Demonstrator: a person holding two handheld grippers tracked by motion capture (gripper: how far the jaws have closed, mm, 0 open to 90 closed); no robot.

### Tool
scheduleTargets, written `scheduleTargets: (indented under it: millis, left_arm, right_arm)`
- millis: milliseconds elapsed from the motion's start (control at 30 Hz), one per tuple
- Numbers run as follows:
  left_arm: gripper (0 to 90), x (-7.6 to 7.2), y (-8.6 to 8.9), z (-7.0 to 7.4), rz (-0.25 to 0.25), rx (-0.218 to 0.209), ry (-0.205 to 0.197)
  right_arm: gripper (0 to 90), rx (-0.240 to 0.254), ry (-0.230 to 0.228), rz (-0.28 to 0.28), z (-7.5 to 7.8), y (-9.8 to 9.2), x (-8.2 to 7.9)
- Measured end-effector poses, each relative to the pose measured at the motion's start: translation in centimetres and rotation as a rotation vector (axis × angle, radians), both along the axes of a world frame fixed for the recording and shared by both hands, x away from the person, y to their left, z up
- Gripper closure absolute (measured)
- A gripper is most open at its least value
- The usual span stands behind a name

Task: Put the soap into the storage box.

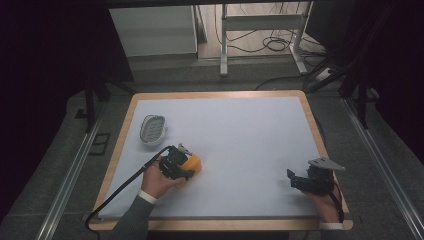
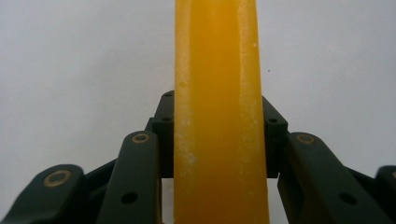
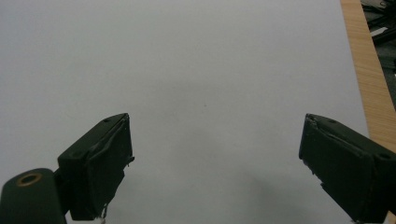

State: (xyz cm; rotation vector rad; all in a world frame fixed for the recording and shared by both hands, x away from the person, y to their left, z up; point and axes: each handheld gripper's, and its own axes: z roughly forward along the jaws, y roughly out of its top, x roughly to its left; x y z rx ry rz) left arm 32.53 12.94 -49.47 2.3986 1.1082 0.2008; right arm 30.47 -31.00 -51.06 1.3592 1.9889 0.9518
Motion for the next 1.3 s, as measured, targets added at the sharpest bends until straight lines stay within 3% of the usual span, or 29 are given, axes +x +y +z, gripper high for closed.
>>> scheduleTargets:
  millis: [200, 333, 600, 933, 1300]
  left_arm:
    - [60.8, 0.0, 0.6, 0.6, -0.006, -0.024, 0.005]
    - [60.8, 0.2, 1.3, 1.4, -0.005, -0.049, -0.013]
    - [60.8, 0.9, 2.7, 2.5, 0.032, -0.053, -0.049]
    - [60.8, 1.3, 3.5, 3.1, 0.05, -0.082, -0.051]
    - [60.9, 2.1, 4.7, 3.5, 0.089, -0.076, -0.063]
  right_arm:
    - [9.5, 0.007, -0.013, 0.0, 0.2, 0.1, -0.1]
    - [9.5, 0.003, -0.009, 0.003, 0.2, 0.1, -0.1]
    - [9.6, 0.003, -0.006, 0.002, 0.1, 0.1, -0.1]
    - [9.6, 0.004, -0.006, 0.003, 0.0, 0.0, -0.1]
    - [9.5, 0.002, -0.003, 0.003, 0.0, -0.1, 0.0]
